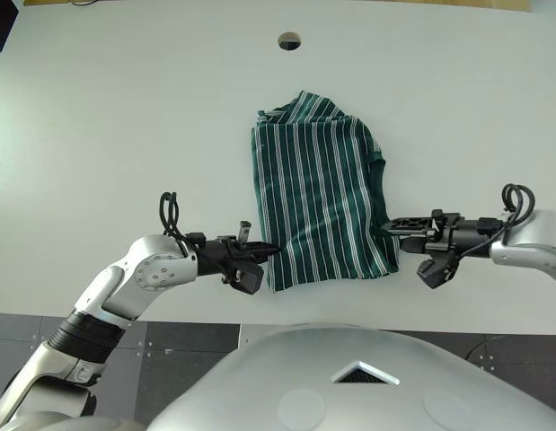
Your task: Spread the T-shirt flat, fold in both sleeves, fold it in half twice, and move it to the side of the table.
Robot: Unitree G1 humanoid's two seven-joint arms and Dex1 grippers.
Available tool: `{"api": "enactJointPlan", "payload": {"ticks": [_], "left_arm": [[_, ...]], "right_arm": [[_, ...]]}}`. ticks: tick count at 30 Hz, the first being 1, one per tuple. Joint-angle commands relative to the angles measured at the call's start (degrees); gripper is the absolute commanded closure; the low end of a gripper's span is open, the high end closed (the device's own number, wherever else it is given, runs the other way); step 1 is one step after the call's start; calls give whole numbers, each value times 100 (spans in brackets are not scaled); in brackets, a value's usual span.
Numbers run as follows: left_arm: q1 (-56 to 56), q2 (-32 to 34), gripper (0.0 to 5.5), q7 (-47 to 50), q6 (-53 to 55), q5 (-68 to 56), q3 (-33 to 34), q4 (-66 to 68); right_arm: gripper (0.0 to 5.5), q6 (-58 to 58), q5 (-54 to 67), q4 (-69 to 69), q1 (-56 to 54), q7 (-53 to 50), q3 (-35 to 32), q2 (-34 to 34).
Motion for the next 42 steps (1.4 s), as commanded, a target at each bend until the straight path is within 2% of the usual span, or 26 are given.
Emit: {"api": "enactJointPlan", "payload": {"ticks": [1, 5, 14, 16, 19, 23, 31, 36, 42], "left_arm": [[61, 106, 537, -158, 139, 157, -70, 113], [35, 76, 537, -175, 144, 150, -100, 84], [-48, 83, 540, -228, 104, 2, -100, 73], [-87, 83, 540, -276, 99, -104, -95, 82], [-91, 186, 540, -492, 136, -532, -22, 2], [102, 580, 540, -1103, 198, -1482, 38, -228], [516, 1211, 540, -2097, 317, -3394, 306, -689], [271, 891, 540, -1873, 1107, -3903, 636, -765], [-582, 134, 540, -995, 3047, -4018, 946, -222]], "right_arm": [[276, -41, -118, -111, 97, 54, 192, 74], [276, -95, -261, -112, 68, 65, 398, 172], [453, -79, -398, 29, -73, 147, 764, 327], [488, 203, -35, 19, -7, 355, 841, 331], [536, 1001, 1157, -321, 265, 889, 899, 200], [536, 2287, 2874, -1224, 715, 1651, 895, -14], [536, 3705, 4493, -1970, 1340, 2310, 657, -233], [536, 4506, 5366, -2037, 1157, 2156, 132, 80], [536, 5887, 5974, -1645, 342, 1425, -522, 835]]}}
